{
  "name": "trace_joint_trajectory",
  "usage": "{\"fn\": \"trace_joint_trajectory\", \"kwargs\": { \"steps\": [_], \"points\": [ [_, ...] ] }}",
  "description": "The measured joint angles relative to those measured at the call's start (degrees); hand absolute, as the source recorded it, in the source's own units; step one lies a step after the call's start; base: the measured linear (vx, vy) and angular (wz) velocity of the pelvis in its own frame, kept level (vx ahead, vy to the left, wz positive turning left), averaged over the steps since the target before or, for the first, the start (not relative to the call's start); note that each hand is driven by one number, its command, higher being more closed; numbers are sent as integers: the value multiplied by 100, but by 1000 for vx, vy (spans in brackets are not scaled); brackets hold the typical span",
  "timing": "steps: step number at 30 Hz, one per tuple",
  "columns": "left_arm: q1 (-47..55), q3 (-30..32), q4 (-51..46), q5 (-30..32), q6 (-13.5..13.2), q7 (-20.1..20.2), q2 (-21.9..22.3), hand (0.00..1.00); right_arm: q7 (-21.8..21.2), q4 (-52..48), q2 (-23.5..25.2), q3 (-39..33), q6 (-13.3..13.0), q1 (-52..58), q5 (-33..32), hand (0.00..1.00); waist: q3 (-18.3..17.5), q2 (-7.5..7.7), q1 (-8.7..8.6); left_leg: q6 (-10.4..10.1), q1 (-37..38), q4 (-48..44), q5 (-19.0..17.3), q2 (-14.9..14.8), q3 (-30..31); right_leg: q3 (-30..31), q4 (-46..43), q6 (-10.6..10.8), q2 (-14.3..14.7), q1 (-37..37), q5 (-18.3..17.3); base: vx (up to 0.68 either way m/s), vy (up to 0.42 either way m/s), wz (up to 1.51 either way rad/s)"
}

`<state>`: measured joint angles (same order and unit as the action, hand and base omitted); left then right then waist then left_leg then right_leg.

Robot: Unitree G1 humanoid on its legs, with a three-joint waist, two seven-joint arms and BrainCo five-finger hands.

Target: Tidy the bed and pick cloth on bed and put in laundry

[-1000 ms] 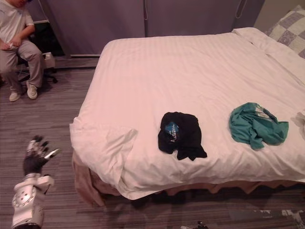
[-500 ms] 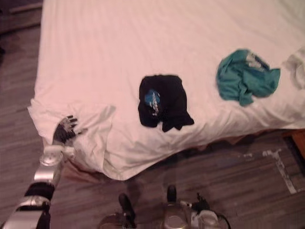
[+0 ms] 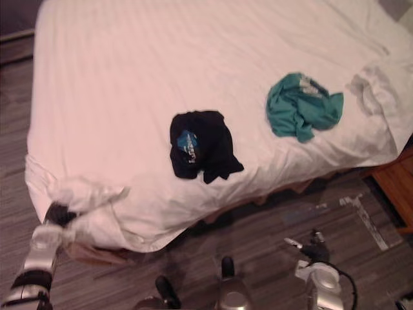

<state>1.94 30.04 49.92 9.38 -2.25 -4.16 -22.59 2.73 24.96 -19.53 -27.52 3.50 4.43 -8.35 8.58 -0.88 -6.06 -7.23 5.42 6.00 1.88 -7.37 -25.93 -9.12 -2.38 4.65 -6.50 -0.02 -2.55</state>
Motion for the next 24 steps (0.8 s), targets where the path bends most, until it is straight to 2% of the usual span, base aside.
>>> {"fn": "trace_joint_trajectory", "kwargs": {
  "steps": [1, 2, 3, 5, 6, 7, 9, 11, 14, 17, 19, 21, 22, 24],
  "points": [
    [155, 199, 51, -34, 50, -39, 62, 0, 5, -136, -42, 1, 58, -49, 107, 0, -94, 20, 32, 5, 0, 0, -4, 7, 29, -23, 14, 0, -9, 18, 0, 11, 14, 19],
    [346, 427, 58, -76, 147, -85, 186, 0, -8, -299, -100, 17, 119, -191, 207, 100, -215, 47, 57, 11, -15, 0, -8, 29, 73, -50, 30, 0, -33, 25, 0, -1, 24, 17],
    [520, 571, 212, -85, 470, -183, 343, 0, -55, -528, -194, 81, 182, -380, 421, 100, -252, 55, 59, 22, -2, 1, -14, 63, 161, -119, 46, 1, -69, 84, 0, -13, 30, 20],
    [791, 707, 445, -204, 928, -339, 582, 0, -184, -746, -406, 278, 202, -545, 673, 100, -270, 52, 97, 41, 1, 2, -25, 106, 246, -184, 68, 4, -116, 138, -1, -36, 31, 23],
    [1130, 765, 586, -287, 1351, -472, 813, 0, -383, -946, -611, 511, 228, -673, 851, 100, -319, 54, 162, 46, -35, 4, -25, 133, 312, -237, 70, 9, -148, 133, -2, -41, 34, 21],
    [1267, 789, 614, -285, 1528, -511, 907, 0, -497, -1030, -690, 604, 238, -720, 851, 100, -343, 58, 196, 46, -46, 6, -25, 142, 343, -264, 71, 13, -160, 134, -4, -48, 36, 26],
    [1762, 787, 723, -265, 2164, -551, 1186, 0, -988, -1316, -969, 1153, 268, -1120, 859, 100, -440, 99, 312, 53, -54, 33, -21, 168, 470, -319, 77, 45, -183, 154, -31, -32, 12, 24],
    [1944, 659, 829, -127, 2485, -420, 1245, 0, -1307, -1577, -1106, 1675, 245, -1489, 853, 100, -455, 87, 404, 58, -57, 34, -18, 180, 544, -385, 116, 51, -202, 207, -37, -20, 8, 23],
    [2006, 570, 833, 69, 2774, -393, 1251, 0, -1996, -2127, -1107, 2466, 205, -2026, 685, 100, -463, 72, 515, 96, -147, 33, 19, 196, 629, -495, 135, 52, -227, 197, -29, -16, 8, 22],
    [1874, 449, 811, 188, 2783, -456, 1027, 0, -2599, -2397, -1020, 3353, 150, -2715, 76, 100, -469, 80, 580, 105, -148, 3, 49, 210, 623, -475, 133, 24, -231, 199, 40, 37, 11, -5],
    [1693, 365, 800, 195, 2588, -432, 713, 0, -2749, -2407, -976, 3670, 124, -3120, -191, 100, -464, 72, 606, 122, -173, 1, 67, 212, 631, -479, 65, 19, -240, 191, 43, 31, 7, 6],
    [1427, 127, 787, 156, 2175, -406, 377, 0, -2806, -2443, -926, 3961, 114, -3546, -482, 100, -422, 49, 615, 157, -332, 1, 126, 227, 756, -563, 12, 17, -261, 78, 42, -43, 5, 26],
    [1061, -122, 685, -129, 1672, -305, 188, 0, -2770, -2577, -840, 4117, 146, -3894, -688, 100, -265, 24, 637, 182, -527, 0, 216, 233, 827, -612, -128, 2, -286, -128, 34, -117, 15, 33],
    [479, -548, 379, -524, 1052, -103, 146, 0, -2652, -2724, -549, 4313, 195, -4399, -795, 100, 106, -50, 675, 248, -832, -2, 370, 258, 951, -682, -393, -23, -351, -482, 10, -167, 26, 31]
  ]
}}
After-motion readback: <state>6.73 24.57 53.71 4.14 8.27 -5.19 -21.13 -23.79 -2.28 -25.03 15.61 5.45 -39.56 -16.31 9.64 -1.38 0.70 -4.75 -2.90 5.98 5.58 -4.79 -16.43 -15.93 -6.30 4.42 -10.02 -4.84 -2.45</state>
